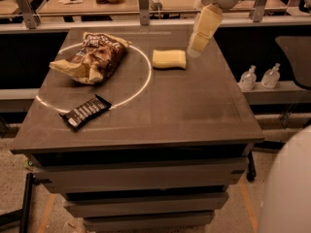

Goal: Move sponge near brown chip bag

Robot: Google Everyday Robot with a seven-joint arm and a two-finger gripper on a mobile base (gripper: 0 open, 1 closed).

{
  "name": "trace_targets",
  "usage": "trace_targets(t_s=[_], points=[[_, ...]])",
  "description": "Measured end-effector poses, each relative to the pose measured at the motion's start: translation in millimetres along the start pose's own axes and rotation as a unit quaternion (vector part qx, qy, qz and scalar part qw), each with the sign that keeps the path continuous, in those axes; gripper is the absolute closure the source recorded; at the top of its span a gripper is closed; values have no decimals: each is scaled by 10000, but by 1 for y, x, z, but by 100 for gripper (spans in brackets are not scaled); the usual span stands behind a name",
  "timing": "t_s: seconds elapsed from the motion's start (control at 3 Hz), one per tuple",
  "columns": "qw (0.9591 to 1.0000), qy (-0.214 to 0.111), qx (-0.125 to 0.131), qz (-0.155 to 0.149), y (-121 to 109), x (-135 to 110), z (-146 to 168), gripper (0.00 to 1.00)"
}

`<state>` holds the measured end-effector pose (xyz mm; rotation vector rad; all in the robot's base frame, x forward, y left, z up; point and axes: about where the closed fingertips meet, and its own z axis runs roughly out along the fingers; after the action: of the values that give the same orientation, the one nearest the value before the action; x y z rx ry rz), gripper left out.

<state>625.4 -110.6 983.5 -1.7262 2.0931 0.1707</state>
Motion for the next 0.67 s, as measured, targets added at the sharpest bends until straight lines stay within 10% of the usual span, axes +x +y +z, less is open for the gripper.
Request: trace_targets(t_s=[0.33, 0.67], points=[[9970, -686, -351, 115, -23, 0, 22, 0], [9948, -995, -182, 102, -40, -13, 20, 0]])
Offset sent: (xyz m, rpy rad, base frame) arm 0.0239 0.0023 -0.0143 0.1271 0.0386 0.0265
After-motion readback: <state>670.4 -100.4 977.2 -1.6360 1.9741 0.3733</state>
